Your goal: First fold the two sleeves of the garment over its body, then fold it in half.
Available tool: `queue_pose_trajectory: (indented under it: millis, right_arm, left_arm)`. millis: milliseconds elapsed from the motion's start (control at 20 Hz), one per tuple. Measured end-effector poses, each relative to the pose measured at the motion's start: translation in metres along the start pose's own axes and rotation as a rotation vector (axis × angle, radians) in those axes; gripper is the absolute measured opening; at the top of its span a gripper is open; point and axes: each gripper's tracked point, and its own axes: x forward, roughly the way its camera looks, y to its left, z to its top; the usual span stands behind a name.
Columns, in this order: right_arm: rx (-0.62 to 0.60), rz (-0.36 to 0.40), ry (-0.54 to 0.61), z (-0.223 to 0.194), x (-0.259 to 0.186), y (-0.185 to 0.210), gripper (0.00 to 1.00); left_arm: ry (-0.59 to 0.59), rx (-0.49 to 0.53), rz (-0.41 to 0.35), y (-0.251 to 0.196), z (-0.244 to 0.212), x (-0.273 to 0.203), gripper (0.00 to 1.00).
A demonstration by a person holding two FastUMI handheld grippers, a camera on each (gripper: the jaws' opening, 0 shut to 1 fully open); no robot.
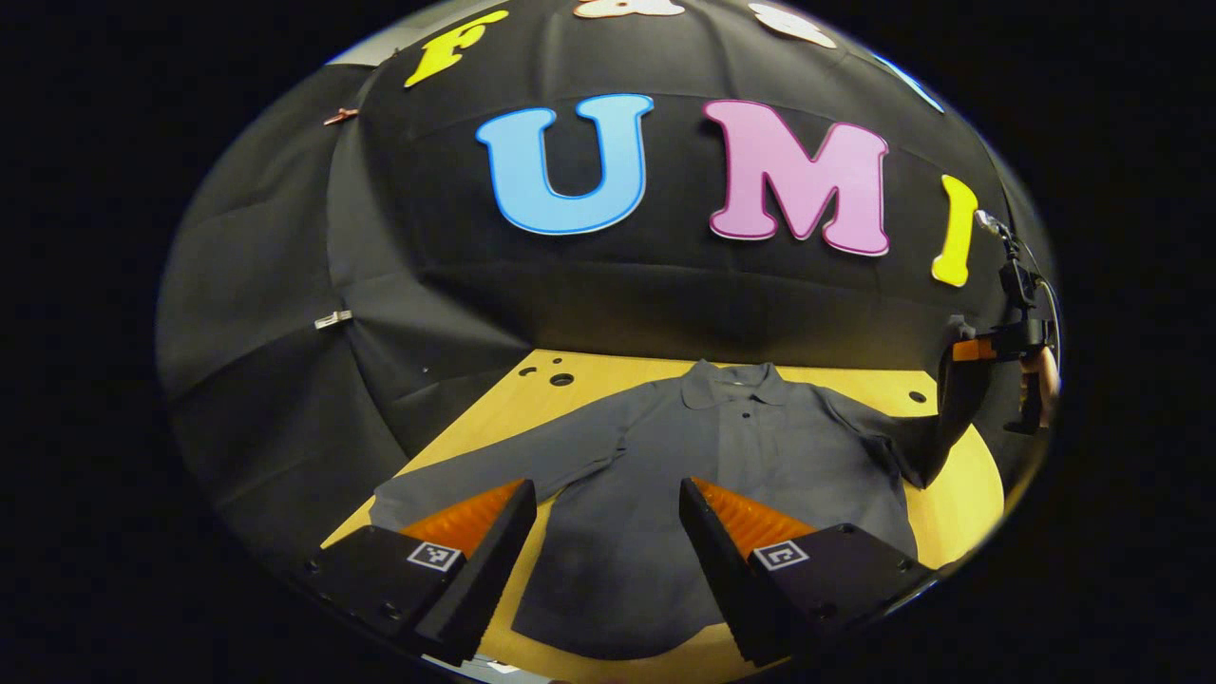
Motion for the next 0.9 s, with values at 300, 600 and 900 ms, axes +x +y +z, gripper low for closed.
queue_pose_trajectory:
  millis: [300,600,900]
  right_arm:
    - [-0.086,0.141,-0.001,0.024,0.028,0.109,0.05]
    - [-0.186,0.273,0.036,0.018,0.048,0.228,0.05]
    - [-0.297,0.411,0.118,-0.022,0.067,0.342,0.05]
  left_arm:
    - [0.022,-0.051,0.088,0.054,-0.008,-0.001,0.96]
    - [0.041,-0.129,0.178,0.107,-0.021,-0.008,0.96]
    - [0.064,-0.188,0.271,0.154,-0.038,-0.012,0.96]
